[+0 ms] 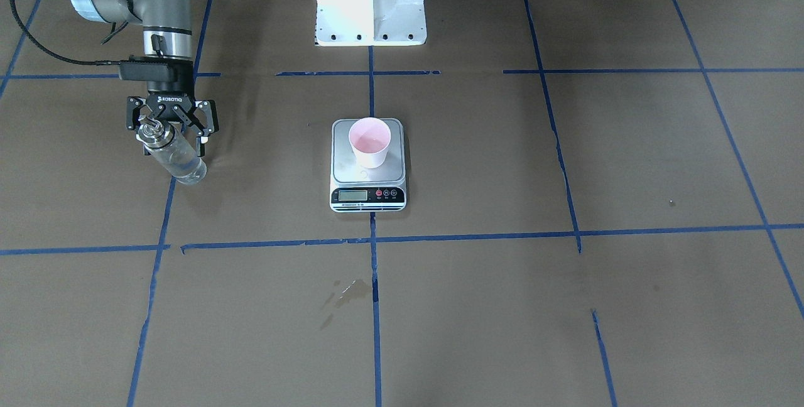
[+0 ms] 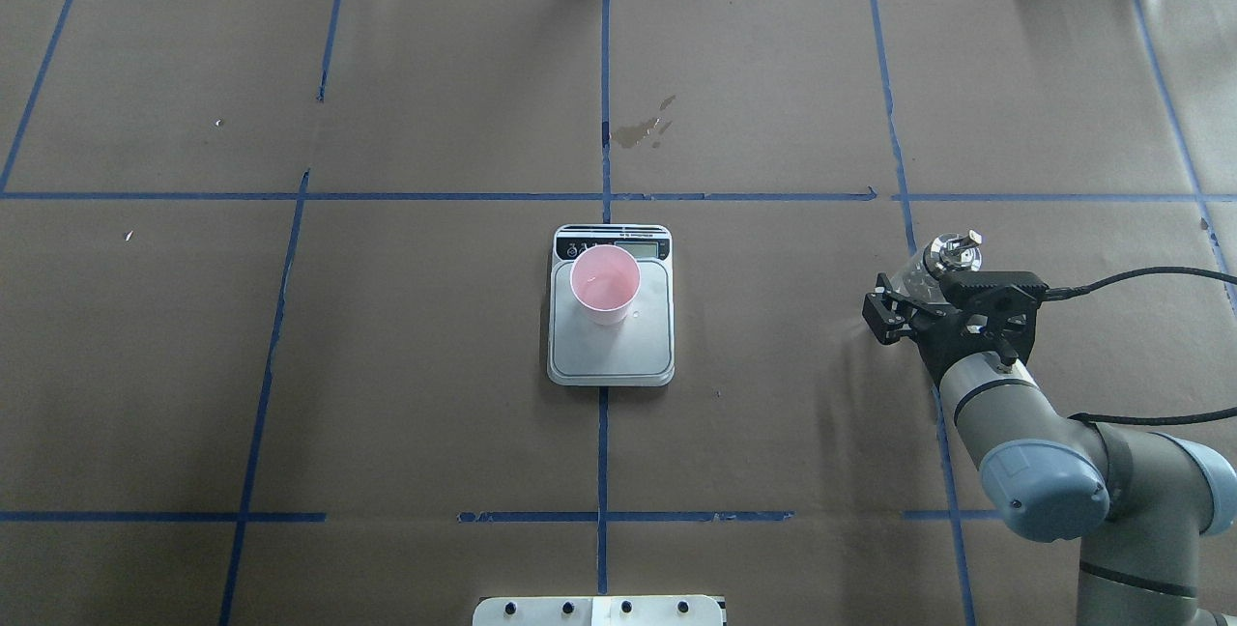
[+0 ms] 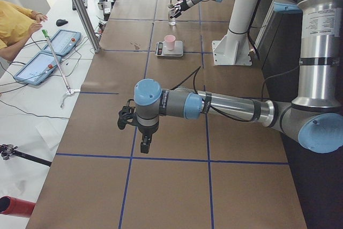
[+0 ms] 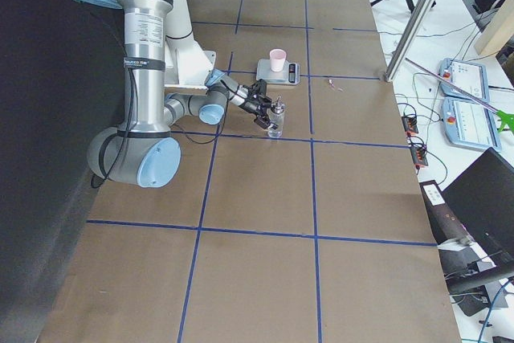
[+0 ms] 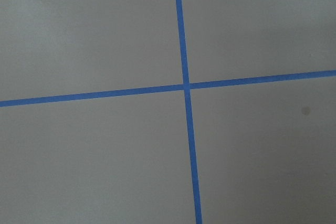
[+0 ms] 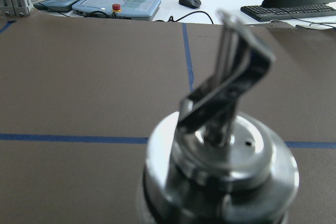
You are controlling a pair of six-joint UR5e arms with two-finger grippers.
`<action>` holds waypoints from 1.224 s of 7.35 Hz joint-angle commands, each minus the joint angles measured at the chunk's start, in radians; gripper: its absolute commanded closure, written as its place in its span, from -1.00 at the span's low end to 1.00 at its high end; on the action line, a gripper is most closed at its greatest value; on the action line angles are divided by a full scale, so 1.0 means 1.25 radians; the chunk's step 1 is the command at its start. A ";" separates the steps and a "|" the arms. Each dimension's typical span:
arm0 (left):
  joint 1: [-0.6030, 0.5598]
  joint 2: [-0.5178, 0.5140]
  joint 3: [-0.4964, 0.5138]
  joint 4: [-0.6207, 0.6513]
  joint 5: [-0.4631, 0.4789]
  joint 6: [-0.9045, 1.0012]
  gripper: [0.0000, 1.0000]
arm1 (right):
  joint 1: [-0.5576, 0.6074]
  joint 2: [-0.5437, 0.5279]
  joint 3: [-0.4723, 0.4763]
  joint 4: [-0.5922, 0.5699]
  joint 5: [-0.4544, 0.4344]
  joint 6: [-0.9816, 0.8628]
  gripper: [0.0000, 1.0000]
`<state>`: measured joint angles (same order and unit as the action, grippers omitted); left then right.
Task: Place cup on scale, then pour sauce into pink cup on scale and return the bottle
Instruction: 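Lower the bottle onto the table with the right gripper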
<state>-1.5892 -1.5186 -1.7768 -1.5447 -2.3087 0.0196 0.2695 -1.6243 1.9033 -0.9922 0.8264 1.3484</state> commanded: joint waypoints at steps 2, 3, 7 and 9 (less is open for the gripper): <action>0.000 -0.003 0.000 0.000 -0.001 -0.001 -1.00 | -0.053 -0.040 0.000 0.039 -0.055 0.001 -1.00; 0.000 -0.003 0.000 0.000 -0.001 0.000 -1.00 | -0.079 -0.081 0.000 0.100 -0.072 0.001 -1.00; 0.000 -0.003 0.000 0.000 -0.001 0.000 -1.00 | -0.153 -0.119 0.010 0.126 -0.113 0.020 -1.00; 0.000 -0.003 -0.001 0.000 -0.001 0.000 -1.00 | -0.140 -0.249 0.044 0.270 0.019 -0.068 -1.00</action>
<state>-1.5892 -1.5216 -1.7772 -1.5447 -2.3101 0.0193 0.0872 -1.8412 1.9415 -0.7712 0.7653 1.3324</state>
